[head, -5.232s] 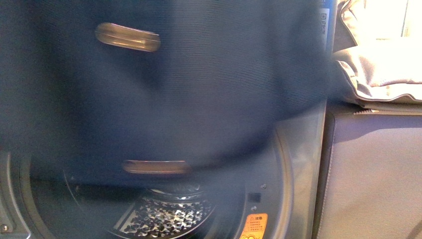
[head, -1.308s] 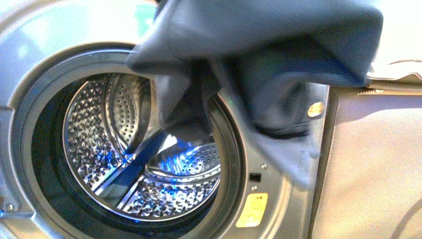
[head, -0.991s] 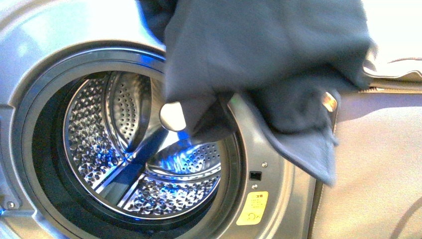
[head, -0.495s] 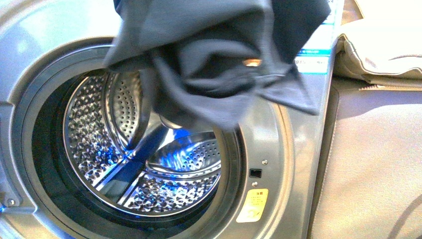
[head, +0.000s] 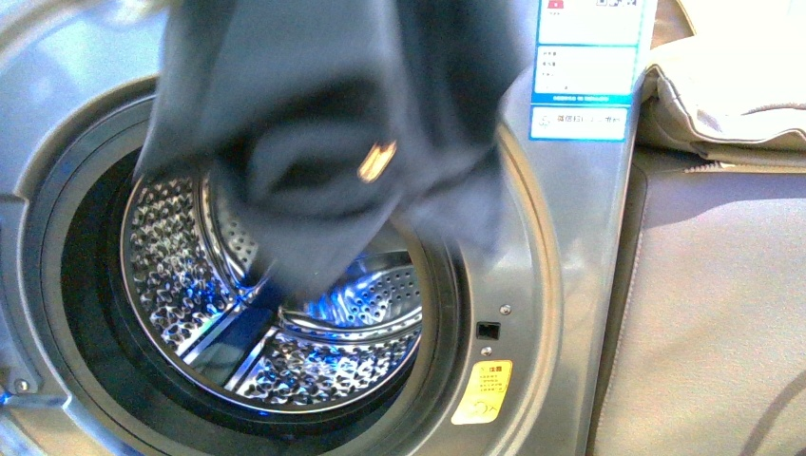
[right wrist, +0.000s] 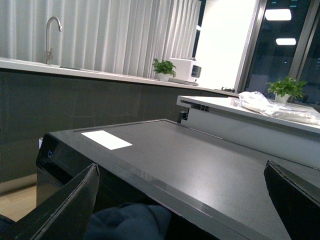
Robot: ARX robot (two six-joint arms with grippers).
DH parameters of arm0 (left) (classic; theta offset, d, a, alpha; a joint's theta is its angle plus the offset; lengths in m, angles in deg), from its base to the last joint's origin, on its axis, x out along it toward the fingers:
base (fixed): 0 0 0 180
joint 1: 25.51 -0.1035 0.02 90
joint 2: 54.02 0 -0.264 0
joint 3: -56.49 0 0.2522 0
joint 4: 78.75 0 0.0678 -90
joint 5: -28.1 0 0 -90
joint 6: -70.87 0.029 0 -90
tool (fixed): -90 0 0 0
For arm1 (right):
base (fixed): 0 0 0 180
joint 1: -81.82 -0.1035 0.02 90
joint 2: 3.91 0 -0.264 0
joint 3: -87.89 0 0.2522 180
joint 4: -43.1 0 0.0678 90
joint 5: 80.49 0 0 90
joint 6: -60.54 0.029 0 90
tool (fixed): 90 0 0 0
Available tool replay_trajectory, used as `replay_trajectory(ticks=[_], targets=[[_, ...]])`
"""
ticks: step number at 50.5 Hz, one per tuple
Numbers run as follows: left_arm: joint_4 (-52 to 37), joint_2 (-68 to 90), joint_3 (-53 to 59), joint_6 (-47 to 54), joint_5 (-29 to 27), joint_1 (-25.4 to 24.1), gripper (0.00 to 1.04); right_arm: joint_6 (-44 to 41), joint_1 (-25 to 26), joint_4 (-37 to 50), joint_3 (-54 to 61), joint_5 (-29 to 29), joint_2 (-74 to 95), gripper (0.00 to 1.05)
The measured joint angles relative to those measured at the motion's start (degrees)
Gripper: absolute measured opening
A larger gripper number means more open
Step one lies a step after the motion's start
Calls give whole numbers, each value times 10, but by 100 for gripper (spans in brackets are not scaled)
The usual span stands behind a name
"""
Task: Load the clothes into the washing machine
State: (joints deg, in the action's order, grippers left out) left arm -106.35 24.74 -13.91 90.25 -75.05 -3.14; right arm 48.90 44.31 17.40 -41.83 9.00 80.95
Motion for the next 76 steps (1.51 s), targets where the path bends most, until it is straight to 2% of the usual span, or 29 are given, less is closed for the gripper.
replay_trajectory(ticks=[14,33,49,60,76], targets=[[-30,26,77,-47,78,-78,14,0,0,0,0,0,0,97],[-81,94,90,-61,133,-110,14,0,0,1,0,0,-1,97],[-139,115,128,-86,137,-112,14,0,0,1,0,0,-1,97],[-153,130,239,-120,118,-113,14,0,0,1,0,0,-2,97],[-163,105,244,-122,130,-115,14,0,0,1,0,0,-3,97]])
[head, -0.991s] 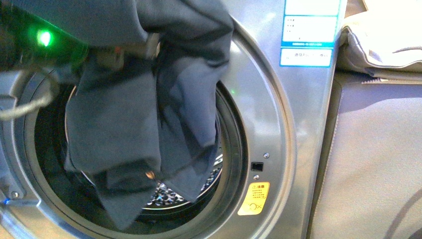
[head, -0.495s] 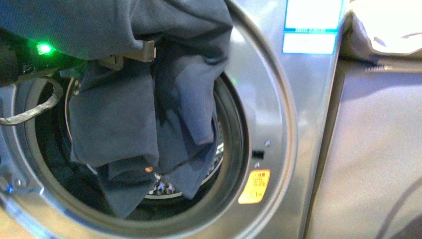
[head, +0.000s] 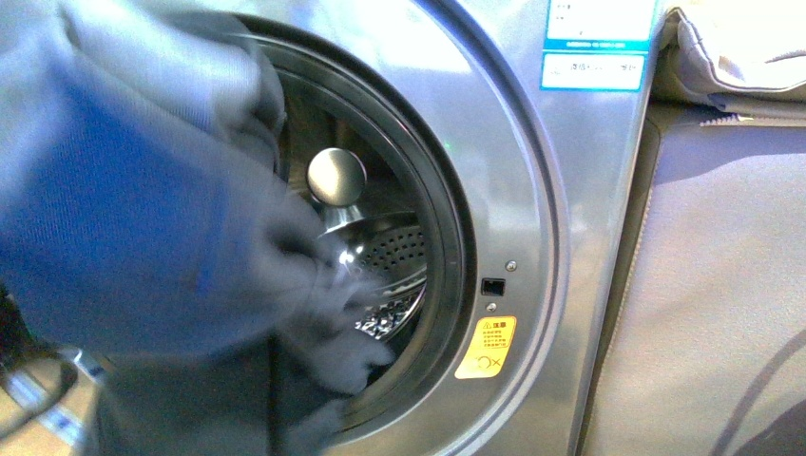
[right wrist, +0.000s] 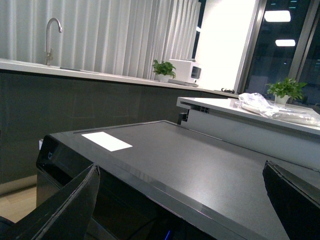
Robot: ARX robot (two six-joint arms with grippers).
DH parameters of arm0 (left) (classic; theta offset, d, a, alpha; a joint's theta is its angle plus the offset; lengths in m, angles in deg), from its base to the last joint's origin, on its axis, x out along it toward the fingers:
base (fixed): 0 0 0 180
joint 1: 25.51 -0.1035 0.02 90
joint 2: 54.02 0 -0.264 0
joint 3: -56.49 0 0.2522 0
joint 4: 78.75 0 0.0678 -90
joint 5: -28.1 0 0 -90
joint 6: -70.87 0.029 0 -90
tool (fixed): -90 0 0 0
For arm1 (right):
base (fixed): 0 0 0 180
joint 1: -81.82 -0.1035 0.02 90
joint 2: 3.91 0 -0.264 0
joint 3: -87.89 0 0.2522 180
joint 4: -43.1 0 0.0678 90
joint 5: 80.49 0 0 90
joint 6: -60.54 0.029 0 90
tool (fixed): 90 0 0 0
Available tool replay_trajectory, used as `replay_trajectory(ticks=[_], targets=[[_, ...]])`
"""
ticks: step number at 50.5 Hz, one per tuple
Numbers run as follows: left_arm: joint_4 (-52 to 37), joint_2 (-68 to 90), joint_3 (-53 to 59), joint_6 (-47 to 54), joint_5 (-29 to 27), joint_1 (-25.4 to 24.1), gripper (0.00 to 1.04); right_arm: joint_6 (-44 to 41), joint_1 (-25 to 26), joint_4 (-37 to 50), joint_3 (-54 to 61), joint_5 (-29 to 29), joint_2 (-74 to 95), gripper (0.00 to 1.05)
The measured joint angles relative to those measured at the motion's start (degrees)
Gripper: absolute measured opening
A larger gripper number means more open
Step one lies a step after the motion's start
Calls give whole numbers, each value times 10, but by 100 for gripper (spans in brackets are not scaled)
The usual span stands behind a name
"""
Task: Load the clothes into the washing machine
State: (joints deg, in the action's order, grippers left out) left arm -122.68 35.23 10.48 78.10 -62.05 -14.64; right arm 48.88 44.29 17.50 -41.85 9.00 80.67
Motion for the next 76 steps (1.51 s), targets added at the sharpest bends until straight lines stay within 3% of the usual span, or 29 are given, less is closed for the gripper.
replay_trajectory(ticks=[18,49,68,71,76], targets=[[30,123,-108,0,-18,-32,14,0,0,0,0,0,0,97],[132,340,-376,-15,-38,-39,14,0,0,0,0,0,0,97],[184,412,-474,-30,-39,-53,14,0,0,0,0,0,0,97],[191,421,-487,-28,-37,-53,14,-1,-7,31,16,47,-6,97],[202,436,-513,-25,-31,-53,14,7,-11,119,103,176,-45,97]])
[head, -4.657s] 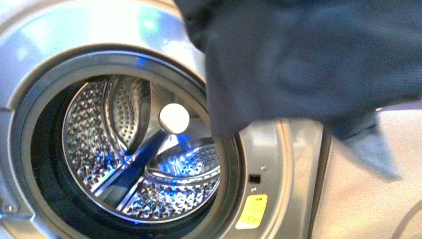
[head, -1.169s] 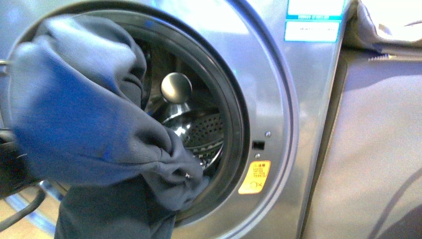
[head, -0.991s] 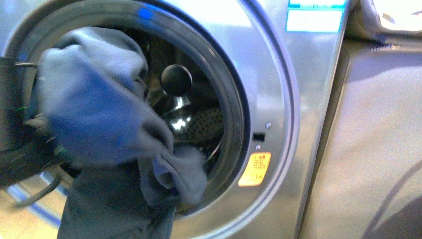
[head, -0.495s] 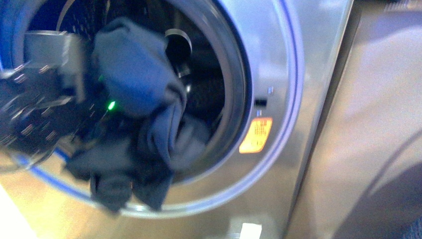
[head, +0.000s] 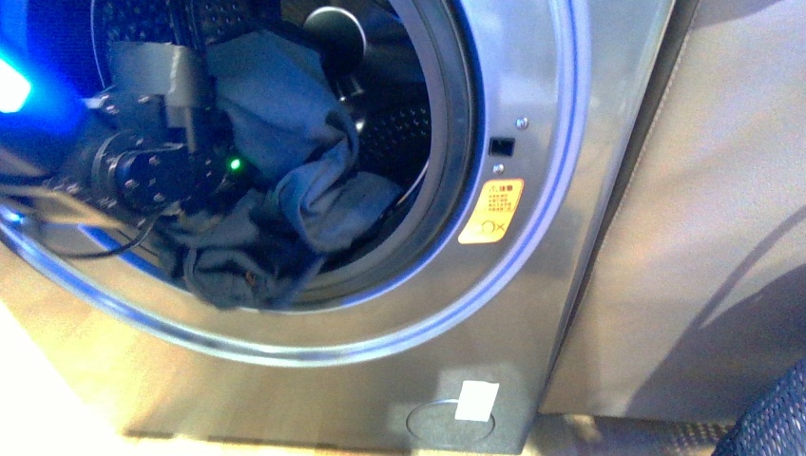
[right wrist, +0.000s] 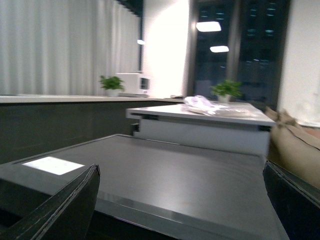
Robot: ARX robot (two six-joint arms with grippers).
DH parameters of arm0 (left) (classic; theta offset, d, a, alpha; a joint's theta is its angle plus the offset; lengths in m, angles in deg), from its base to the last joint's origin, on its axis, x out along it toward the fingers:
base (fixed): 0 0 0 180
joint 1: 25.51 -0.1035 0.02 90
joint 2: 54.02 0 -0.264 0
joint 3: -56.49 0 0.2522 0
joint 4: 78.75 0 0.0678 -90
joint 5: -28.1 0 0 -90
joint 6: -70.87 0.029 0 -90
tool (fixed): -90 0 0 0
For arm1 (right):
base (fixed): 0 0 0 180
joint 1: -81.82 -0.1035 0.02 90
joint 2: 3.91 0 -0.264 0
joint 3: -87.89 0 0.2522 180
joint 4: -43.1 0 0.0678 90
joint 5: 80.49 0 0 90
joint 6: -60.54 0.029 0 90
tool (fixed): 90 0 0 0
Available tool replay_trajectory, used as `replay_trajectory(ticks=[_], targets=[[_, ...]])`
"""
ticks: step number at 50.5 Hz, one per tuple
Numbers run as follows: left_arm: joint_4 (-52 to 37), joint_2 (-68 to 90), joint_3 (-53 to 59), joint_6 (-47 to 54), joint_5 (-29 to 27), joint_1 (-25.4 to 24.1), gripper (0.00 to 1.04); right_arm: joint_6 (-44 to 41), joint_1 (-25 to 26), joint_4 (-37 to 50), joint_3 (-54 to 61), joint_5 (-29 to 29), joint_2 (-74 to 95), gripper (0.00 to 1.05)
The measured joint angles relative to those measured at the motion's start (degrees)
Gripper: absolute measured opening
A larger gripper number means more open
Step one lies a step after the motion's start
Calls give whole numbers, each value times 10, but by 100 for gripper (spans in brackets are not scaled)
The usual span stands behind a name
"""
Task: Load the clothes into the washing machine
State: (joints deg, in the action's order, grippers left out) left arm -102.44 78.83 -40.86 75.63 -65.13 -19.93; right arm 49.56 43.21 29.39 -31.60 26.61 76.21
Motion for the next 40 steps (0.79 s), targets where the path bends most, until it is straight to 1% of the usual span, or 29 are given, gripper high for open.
replay_trajectory(ticks=[4,7,9,12,24,34,36,38,40], targets=[[12,15,-25,1,2,0,14,16,5,22,82,44,-47,97],[20,26,-45,2,3,0,14,33,16,37,177,75,-103,97],[25,35,-59,2,4,0,14,47,24,38,233,90,-136,97],[30,43,-71,4,4,1,14,61,31,40,287,104,-167,97],[49,82,-120,7,4,3,14,111,43,47,463,155,-265,97],[62,115,-162,13,-1,3,14,187,41,38,591,199,-334,97],[67,123,-175,13,-5,3,14,186,42,33,612,193,-347,94],[75,134,-193,12,-12,3,14,164,47,39,657,168,-375,86],[82,140,-207,12,-15,3,14,145,47,53,710,167,-412,77]])
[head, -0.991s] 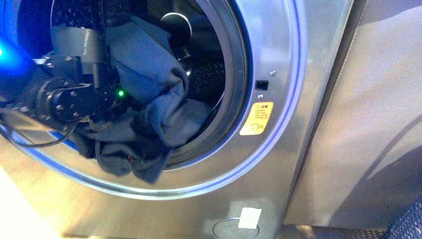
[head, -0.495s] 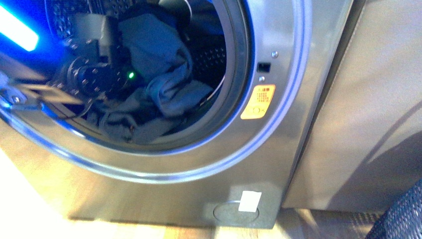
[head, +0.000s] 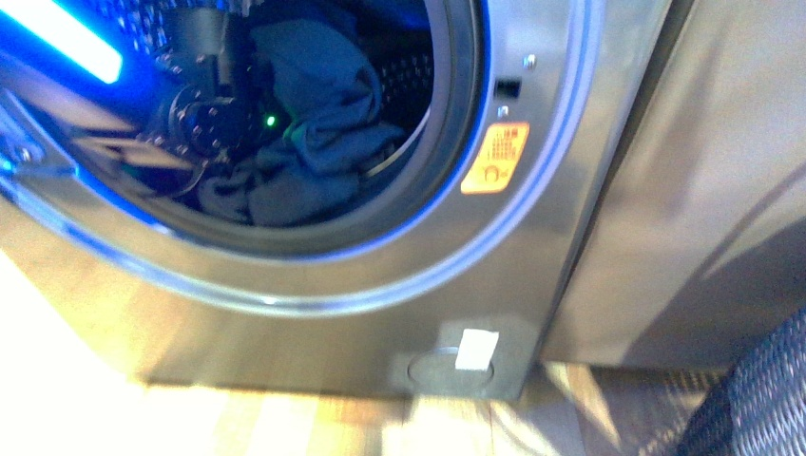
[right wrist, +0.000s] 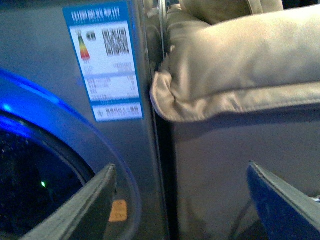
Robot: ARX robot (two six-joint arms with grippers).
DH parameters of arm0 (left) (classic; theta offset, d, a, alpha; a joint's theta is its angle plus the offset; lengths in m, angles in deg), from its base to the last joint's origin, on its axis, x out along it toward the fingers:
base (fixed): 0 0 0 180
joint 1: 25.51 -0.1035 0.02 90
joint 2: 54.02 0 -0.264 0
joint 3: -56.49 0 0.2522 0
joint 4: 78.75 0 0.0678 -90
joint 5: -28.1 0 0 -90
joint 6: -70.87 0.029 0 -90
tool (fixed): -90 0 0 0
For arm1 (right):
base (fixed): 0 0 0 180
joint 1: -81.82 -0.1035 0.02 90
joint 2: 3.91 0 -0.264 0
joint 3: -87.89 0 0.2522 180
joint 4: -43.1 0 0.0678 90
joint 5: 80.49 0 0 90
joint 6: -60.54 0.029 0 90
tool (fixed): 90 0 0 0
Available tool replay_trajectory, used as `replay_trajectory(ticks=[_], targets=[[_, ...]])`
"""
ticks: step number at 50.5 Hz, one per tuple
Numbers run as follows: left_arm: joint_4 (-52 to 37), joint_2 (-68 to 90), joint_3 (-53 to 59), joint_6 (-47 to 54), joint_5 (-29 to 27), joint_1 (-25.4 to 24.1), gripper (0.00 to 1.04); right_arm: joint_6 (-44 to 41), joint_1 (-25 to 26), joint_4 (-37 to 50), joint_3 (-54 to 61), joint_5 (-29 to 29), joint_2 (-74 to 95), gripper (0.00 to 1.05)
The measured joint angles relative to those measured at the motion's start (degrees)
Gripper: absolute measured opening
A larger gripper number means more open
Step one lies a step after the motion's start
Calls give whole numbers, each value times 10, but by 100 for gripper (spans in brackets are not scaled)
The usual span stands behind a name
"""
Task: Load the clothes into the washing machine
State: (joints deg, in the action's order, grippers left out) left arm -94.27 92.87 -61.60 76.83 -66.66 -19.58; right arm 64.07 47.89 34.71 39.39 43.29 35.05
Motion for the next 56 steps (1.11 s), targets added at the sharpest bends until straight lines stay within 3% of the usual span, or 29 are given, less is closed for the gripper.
replay_trajectory(ticks=[6,9,23,35,41,48,53,56], targets=[[19,15,-37,-1,-11,0,14,-24,4,49,148,-3,-104,52],[25,20,-51,-1,-15,2,14,-28,29,47,196,-38,-137,40],[51,44,-103,-7,-28,7,14,-34,133,29,252,-141,-211,1],[89,72,-166,-15,-44,8,14,-35,202,16,281,-207,-253,2],[104,81,-195,-15,-49,6,14,-35,217,-46,291,-220,-311,2],[125,90,-229,-15,-59,2,14,-35,241,-52,297,-245,-340,2],[133,91,-245,-17,-61,0,14,-35,296,-58,303,-318,-350,2],[137,91,-253,-23,-61,-2,14,-35,323,-57,307,-334,-354,2]])
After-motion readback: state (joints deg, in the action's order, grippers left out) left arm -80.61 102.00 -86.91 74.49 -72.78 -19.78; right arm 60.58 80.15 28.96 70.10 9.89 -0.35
